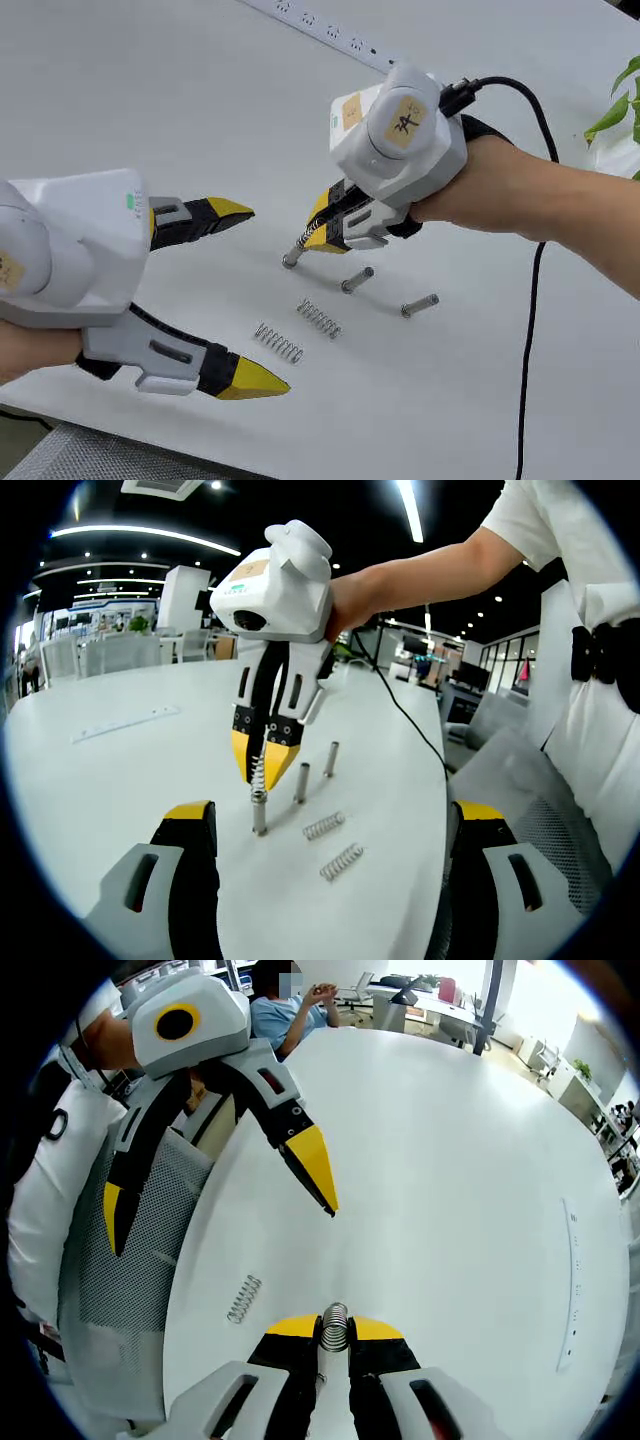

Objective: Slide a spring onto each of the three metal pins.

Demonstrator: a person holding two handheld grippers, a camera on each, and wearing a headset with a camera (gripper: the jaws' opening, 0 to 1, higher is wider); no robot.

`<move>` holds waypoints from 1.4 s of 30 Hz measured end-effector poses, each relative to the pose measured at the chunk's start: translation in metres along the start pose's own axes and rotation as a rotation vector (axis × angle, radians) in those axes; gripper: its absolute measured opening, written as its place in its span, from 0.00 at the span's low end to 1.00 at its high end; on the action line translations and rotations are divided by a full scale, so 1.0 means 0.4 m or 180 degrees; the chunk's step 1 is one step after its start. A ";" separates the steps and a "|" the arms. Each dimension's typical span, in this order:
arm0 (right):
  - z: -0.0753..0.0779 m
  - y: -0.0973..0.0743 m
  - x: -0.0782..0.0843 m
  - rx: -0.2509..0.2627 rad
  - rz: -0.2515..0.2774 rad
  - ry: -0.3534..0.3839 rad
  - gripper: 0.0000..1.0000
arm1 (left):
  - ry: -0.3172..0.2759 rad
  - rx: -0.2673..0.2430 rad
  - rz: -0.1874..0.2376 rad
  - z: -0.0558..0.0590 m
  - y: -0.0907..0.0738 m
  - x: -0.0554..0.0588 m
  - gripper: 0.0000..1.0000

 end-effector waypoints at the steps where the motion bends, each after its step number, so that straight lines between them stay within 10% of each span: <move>1: 0.000 0.001 0.000 -0.0004 0.0001 0.0002 0.07 | -0.0001 0.0001 0.0001 0.000 0.000 0.000 0.96; 42: -0.008 0.058 0.008 0.0036 0.0019 -0.0024 0.07 | -0.0028 0.0027 0.0000 0.000 0.003 0.002 0.93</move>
Point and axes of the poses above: the centre of the closed fingertips' face, and the gripper's own axes: y roughly forward along the fingers, z roughly to its right, x roughly out of its underside, the point moved 10 cm from there along -y, roughly backward along the fingers, and after that the axes turned 3 degrees about -z, right-handed, at the moved point
